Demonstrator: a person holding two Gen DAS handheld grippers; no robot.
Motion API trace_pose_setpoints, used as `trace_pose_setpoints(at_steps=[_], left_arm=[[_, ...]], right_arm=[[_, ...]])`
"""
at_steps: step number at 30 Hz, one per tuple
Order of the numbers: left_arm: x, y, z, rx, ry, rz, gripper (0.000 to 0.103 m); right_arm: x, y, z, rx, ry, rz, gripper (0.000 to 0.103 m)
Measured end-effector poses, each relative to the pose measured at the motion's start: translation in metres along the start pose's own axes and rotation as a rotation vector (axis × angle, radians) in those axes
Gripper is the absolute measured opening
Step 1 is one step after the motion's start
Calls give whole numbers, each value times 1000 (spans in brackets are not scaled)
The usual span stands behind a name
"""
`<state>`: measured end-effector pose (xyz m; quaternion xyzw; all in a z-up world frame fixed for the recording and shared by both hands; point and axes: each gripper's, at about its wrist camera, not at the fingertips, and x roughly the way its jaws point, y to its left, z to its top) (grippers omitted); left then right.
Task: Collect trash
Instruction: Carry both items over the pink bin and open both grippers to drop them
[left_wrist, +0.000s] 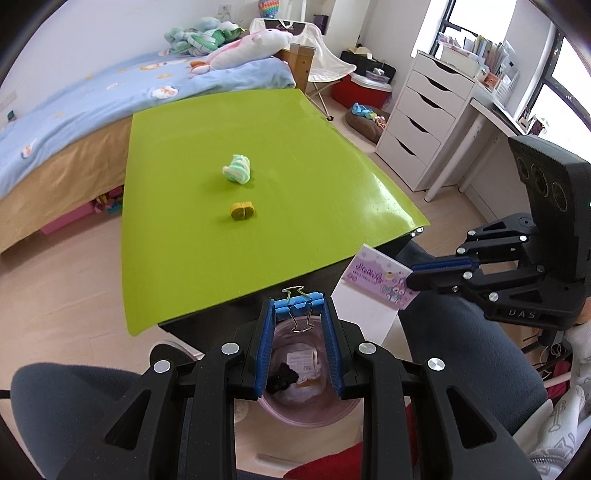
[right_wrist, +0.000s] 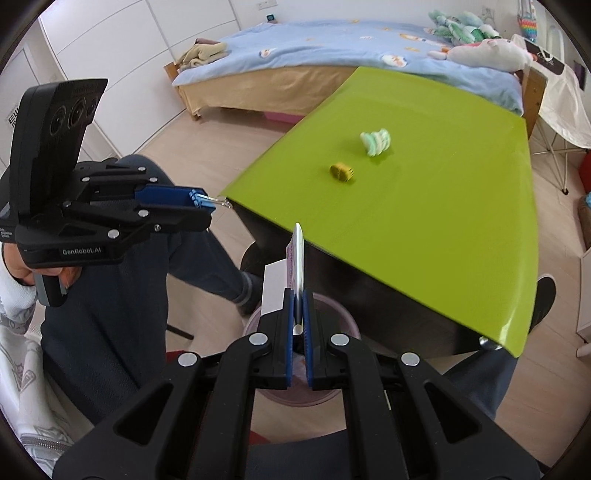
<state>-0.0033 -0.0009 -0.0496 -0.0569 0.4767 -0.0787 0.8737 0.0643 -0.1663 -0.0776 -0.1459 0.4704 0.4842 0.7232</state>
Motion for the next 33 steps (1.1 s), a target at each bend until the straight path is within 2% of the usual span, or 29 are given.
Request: trace_pose_setpoints(at_steps=[5, 6, 7, 10, 18, 28, 29, 30, 33], left_arm=[[-5, 2, -2, 0, -6, -4, 26], [-5, 2, -2, 0, -6, -4, 26], [-6, 2, -2, 2, -4, -4, 26], [-6, 1, -2, 8, 0, -8, 26], [-1, -13, -6, 61, 40, -56, 26], [3, -29, -7, 116, 71, -95, 27], [4, -30, -7, 116, 76, -100, 35], [6, -30, -7, 114, 80, -100, 56], [9, -27, -7, 90, 73, -104, 81]], right_arm=[[11, 0, -4, 2, 32, 20, 11], [12, -1, -4, 7, 37, 19, 28], [13, -2, -5, 16, 36, 19, 54], [8, -4, -6, 37, 7, 37, 89], [-7, -7, -6, 69, -14, -11, 95], [-29, -19, -13, 123, -46, -64, 96], [-31, -21, -14, 129, -50, -64, 96], [-32, -22, -14, 136, -54, -62, 96], [-34, -26, -15, 150, -59, -67, 97]])
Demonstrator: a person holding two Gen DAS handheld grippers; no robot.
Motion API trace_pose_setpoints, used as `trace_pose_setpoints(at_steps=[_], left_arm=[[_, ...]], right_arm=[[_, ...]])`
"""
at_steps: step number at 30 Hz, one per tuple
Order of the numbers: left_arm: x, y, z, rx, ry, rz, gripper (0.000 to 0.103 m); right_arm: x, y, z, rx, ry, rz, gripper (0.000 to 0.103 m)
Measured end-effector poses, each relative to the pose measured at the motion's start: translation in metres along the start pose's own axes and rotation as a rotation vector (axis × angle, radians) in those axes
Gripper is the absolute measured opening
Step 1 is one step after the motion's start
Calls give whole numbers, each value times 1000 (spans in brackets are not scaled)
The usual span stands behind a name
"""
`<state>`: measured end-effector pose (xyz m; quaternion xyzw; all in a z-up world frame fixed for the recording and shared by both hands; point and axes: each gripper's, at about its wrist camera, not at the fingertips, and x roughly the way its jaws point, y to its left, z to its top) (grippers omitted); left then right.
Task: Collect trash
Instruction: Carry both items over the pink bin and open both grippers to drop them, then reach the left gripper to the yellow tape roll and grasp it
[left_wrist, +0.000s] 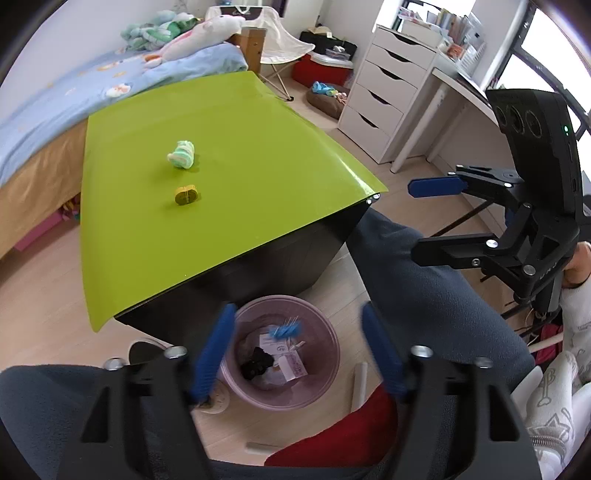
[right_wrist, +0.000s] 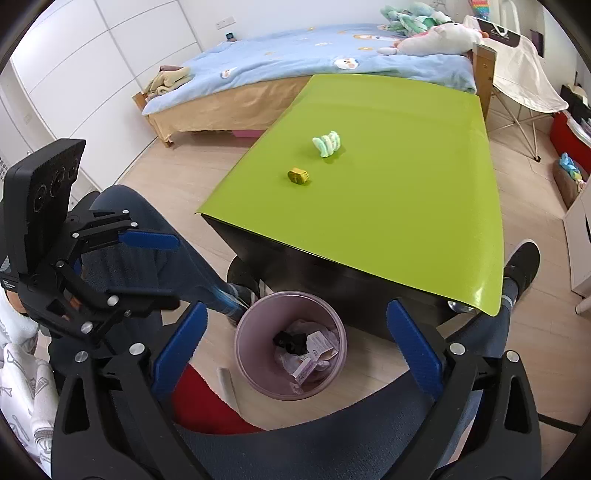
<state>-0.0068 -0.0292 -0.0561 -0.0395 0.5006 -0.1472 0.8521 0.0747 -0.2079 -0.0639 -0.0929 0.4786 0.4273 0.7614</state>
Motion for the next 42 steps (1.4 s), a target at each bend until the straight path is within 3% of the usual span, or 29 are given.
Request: trace_pose_setpoints(at_steps=[1, 6, 17, 24, 42], left_arm=[[0, 1, 0, -7, -6, 10, 87], [-1, 7, 0, -42, -20, 47, 95], [-2, 20, 2, -101, -37, 51, 95], [2, 33, 10, -145, -43, 69, 95], [48, 87, 76, -215, -1, 166, 95]], right_arm=[[0, -1, -1, 4, -1, 0, 98], [1, -4, -3, 19, -3, 4, 100], [4, -7, -3, 43, -9, 3, 100], [4, -9, 7, 46, -23, -45, 100], [19, -33, 44, 81, -34, -90, 100]])
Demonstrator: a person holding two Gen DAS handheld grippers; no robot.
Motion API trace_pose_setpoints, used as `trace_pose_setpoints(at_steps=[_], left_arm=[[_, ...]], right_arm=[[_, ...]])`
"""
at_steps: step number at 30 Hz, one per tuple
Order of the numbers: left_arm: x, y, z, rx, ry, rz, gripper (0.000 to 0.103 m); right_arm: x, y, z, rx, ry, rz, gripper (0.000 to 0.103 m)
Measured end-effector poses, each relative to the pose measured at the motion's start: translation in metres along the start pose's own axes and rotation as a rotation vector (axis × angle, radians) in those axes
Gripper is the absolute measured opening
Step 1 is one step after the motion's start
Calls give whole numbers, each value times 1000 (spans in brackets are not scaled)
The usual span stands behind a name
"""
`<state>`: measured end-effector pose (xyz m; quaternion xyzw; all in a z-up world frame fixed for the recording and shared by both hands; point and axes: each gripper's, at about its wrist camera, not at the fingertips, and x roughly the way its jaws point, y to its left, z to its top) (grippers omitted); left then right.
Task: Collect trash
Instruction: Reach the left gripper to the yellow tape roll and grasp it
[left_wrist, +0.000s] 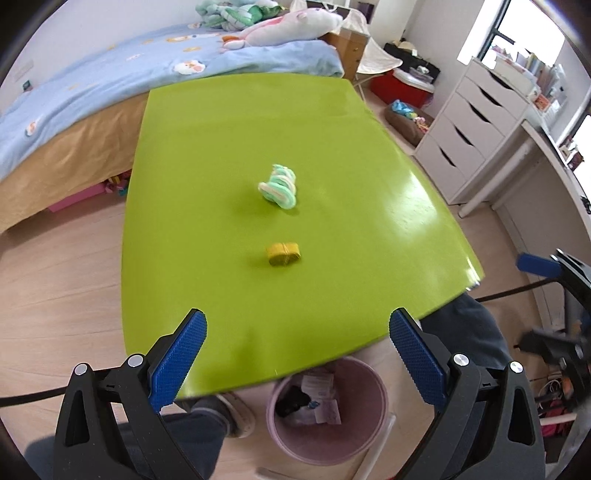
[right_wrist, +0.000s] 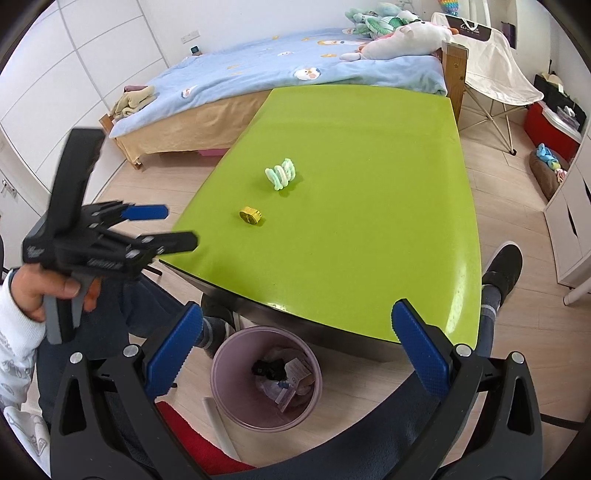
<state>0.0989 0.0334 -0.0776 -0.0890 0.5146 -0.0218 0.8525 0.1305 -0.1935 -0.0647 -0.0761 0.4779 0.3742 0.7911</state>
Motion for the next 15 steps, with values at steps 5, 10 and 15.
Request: trace_pose_setpoints(at_steps=[5, 10, 15], left_arm=[[29, 1, 20, -15, 51, 13, 95], [55, -1, 29, -21, 72, 71, 95], [70, 0, 32, -45, 69, 109, 88]], right_arm=[[2, 0, -1, -2, 9, 0, 100], [2, -3, -2, 5, 15, -2, 100], [4, -5, -4, 11, 21, -2, 100]])
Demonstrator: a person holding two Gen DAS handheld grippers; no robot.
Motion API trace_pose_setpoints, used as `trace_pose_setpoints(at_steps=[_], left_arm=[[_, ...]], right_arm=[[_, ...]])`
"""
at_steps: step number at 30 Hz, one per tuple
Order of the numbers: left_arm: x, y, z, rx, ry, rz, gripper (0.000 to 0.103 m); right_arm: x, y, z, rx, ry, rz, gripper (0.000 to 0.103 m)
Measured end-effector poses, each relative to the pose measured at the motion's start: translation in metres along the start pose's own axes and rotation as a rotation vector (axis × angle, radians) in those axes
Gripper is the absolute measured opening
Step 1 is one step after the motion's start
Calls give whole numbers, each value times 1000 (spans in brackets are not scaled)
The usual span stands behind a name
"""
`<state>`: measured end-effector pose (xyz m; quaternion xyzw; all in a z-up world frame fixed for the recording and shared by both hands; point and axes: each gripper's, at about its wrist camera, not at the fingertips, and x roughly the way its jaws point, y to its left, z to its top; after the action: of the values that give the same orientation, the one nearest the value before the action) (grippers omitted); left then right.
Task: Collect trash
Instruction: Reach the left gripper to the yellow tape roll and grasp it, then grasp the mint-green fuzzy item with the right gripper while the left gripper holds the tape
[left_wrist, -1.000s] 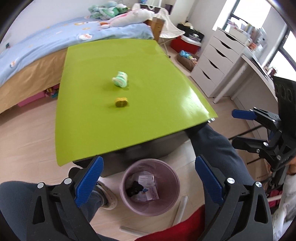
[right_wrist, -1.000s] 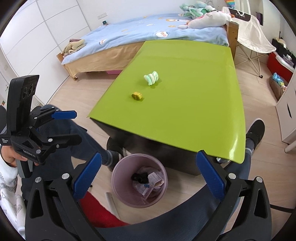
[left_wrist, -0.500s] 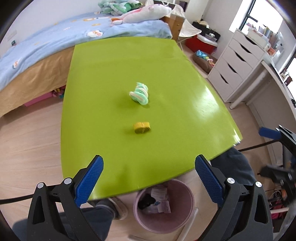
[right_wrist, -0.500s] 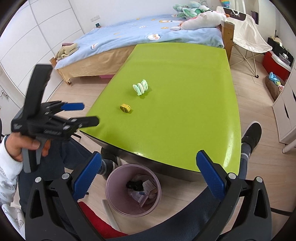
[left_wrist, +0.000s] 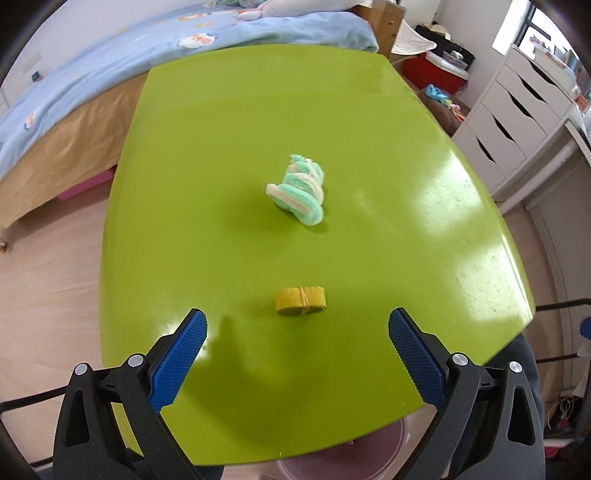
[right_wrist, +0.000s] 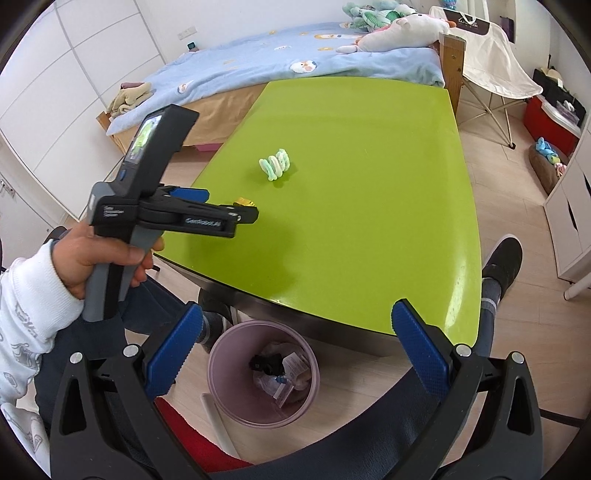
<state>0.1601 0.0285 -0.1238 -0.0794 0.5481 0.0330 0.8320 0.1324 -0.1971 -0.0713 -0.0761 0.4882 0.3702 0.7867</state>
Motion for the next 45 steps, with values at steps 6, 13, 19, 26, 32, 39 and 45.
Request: trace_pose_setpoints(at_steps=[6, 13, 19, 26, 32, 39, 45], left_arm=[[9, -3, 2, -11, -2, 6, 69], [11, -2, 5, -6, -7, 22, 31], [9, -1, 3, 19, -3, 0, 28], [-9, 0, -1, 48, -31, -17, 28], [-31, 7, -3, 73, -54, -16, 28], [-51, 21, -8, 83, -74, -22, 28], [-59, 28, -17, 81, -84, -38, 28]], right_arm=[[3, -1, -1, 2, 5, 4, 100], [4, -1, 0, 4, 6, 3, 100], [5, -1, 0, 1, 9, 2, 100], [10, 4, 11, -26, 12, -6, 100], [19, 12, 39, -77, 6, -4, 100], [40, 22, 85, -140, 6, -5, 100], [73, 30, 120, -203, 49, 13, 100]])
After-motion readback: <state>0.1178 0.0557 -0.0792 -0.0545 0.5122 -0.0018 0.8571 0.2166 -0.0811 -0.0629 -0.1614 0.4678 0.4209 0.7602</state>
